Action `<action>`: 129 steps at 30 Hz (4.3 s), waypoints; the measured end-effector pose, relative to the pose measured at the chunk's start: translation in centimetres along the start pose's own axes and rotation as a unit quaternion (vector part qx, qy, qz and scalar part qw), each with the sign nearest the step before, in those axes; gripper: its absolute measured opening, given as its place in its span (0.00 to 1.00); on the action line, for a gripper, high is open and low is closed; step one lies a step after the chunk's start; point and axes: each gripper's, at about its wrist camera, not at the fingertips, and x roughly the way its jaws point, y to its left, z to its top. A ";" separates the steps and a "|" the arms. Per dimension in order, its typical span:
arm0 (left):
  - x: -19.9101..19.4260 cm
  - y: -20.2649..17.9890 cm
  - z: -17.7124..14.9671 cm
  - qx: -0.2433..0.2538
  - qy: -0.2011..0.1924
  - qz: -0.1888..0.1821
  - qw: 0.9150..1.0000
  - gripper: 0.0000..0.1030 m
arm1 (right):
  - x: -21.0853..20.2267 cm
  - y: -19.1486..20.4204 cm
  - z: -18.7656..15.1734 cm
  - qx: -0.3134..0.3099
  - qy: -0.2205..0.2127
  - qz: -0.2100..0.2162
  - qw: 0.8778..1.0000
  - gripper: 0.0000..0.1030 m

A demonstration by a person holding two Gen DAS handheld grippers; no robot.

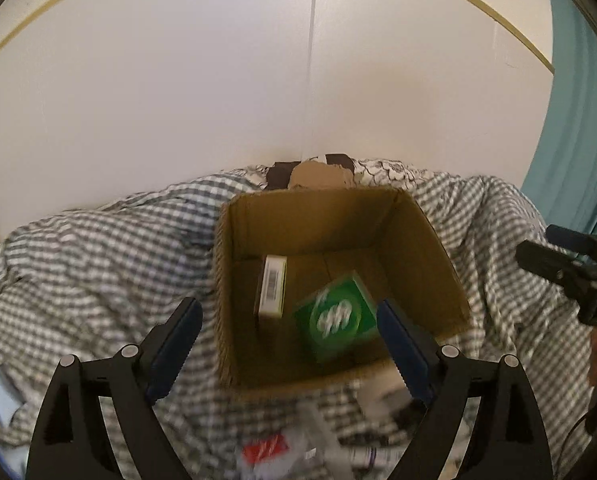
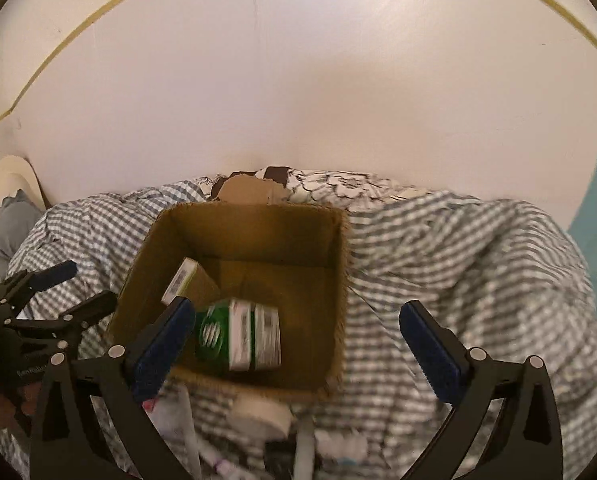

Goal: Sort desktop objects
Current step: 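Carry both boxes over the cardboard box and open both tools to drop them, then grasp the floral-printed packet with left tool while right tool grasps white bottle, then carry packet and bottle into the cardboard box and release both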

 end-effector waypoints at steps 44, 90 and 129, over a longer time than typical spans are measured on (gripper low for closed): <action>0.6 -1.3 -23.1 -0.066 0.194 -0.044 0.978 0.22 | 7.7 -1.4 -20.8 0.030 0.164 0.039 0.985 0.24; -7.5 -2.4 -0.9 -0.033 -0.018 -0.074 0.997 0.05 | -7.3 3.6 -7.7 -0.114 0.013 0.011 0.993 0.18; 5.2 -2.0 3.6 -0.008 0.007 0.002 1.000 0.87 | 4.6 -2.6 0.6 -0.031 0.027 0.037 0.998 0.52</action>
